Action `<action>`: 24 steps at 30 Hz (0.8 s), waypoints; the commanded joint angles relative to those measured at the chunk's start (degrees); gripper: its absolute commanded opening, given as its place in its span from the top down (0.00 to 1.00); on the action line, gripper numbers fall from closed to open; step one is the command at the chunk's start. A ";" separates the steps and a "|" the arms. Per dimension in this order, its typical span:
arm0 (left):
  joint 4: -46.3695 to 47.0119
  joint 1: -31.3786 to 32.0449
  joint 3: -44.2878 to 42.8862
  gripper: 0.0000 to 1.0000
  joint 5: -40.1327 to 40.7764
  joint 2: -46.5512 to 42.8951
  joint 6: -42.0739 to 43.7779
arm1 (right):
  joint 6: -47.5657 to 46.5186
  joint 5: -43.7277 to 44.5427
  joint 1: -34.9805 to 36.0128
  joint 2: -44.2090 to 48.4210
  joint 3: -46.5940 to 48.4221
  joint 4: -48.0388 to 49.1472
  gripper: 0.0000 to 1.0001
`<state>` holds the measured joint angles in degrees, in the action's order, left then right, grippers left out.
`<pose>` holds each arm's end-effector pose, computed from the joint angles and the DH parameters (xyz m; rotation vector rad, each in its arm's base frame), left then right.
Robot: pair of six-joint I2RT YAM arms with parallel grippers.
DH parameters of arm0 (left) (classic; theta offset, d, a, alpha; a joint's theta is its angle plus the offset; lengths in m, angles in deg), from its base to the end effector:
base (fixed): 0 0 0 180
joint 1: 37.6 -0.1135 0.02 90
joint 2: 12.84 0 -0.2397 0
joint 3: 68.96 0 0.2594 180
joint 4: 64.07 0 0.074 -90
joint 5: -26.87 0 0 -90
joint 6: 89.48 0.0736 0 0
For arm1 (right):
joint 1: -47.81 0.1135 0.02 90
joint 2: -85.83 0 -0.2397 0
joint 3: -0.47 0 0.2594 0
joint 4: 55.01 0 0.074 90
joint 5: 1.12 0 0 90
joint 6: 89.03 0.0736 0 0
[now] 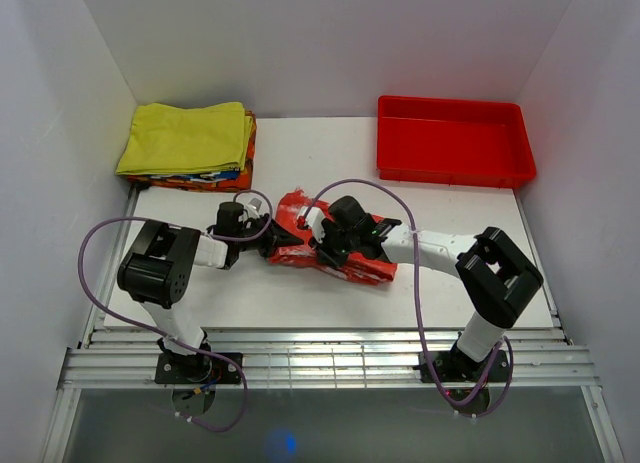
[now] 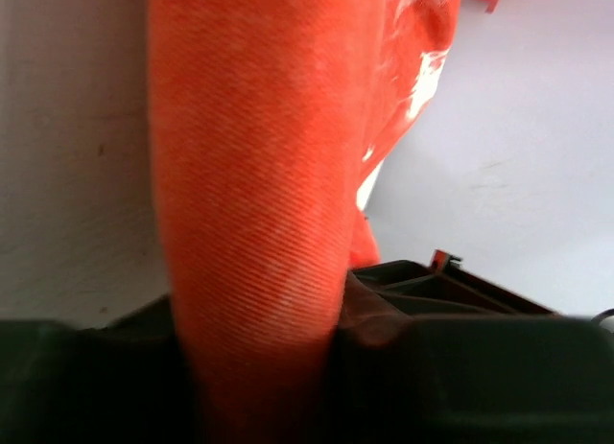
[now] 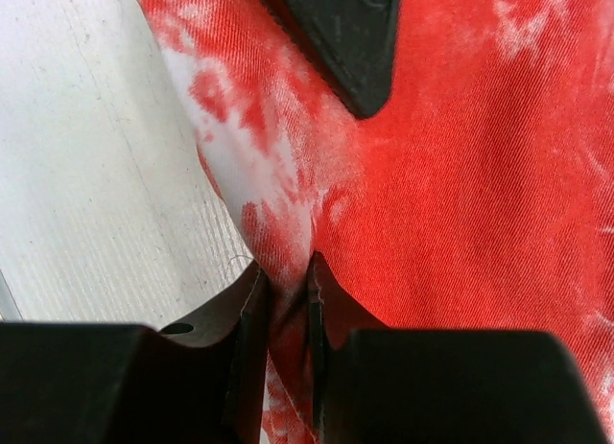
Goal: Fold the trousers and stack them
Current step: Neatly place the folded trousers to the corner
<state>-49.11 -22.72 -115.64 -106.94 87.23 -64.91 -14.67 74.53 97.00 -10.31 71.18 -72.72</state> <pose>0.2925 -0.1304 0.0623 -0.6236 2.4496 -1.5356 0.2384 0.3040 0.1411 -1.3762 1.9267 0.5807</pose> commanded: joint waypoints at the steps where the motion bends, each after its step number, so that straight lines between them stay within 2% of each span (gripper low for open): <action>1: 5.41 0.77 -3.07 0.92 -4.35 0.12 0.47 | 0.70 -3.93 0.47 0.34 2.69 6.10 0.92; 2: 5.24 0.68 -3.87 1.00 -4.35 0.30 1.70 | 0.44 -4.11 0.47 0.60 2.69 5.84 0.92; 3: 4.19 0.60 -5.10 1.00 -4.26 0.30 2.93 | -0.18 -4.02 0.47 0.86 3.38 5.31 0.87; 5: -2.38 0.60 -11.41 1.00 -4.61 0.30 7.22 | -0.71 -1.92 0.21 1.30 4.53 0.57 0.69; 6: -9.46 0.60 -17.35 1.00 -4.62 0.65 13.07 | -0.97 -1.48 -1.10 2.61 4.62 -0.83 0.40; 7: -14.14 0.51 -17.41 1.00 -4.27 0.65 16.44 | -0.97 -1.47 -2.07 3.58 4.01 -0.85 0.26; 8: -18.89 0.33 -24.20 1.00 -0.96 1.00 20.13 | -0.97 -1.56 -3.30 4.81 3.31 -1.37 0.17; 9: -24.50 0.33 -28.10 1.00 1.25 1.35 29.04 | -1.23 -1.91 -6.09 7.43 2.61 -1.64 0.04; 10: -33.43 0.33 -31.44 1.00 2.93 1.61 32.87 | -2.11 -1.91 -7.51 8.59 1.82 -2.33 0.00; 11: -36.92 0.33 -37.91 1.00 3.99 2.40 36.74 | -2.55 -2.00 -9.09 9.90 1.55 -4.34 0.04; 13: -47.43 0.33 -44.10 1.00 8.03 3.46 47.61 | -4.39 -1.83 -13.56 12.90 0.85 -6.46 0.06; 16: -56.77 0.16 -53.69 1.00 12.86 5.04 58.09 | -6.33 -1.74 -18.68 16.33 -0.21 -9.37 0.07; 19: -61.81 -0.55 -61.51 1.00 17.25 5.75 63.74 | -8.18 -1.82 -22.29 18.44 -1.35 -11.30 0.08; 24: -64.19 -3.36 -69.52 1.00 19.38 5.05 72.27 | -8.62 -1.82 -24.23 20.29 -2.32 -12.27 0.08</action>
<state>-109.39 -24.21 -179.87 -90.83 94.31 -3.14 -21.84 73.70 73.00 8.64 69.59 -82.41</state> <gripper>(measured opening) 0.290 0.922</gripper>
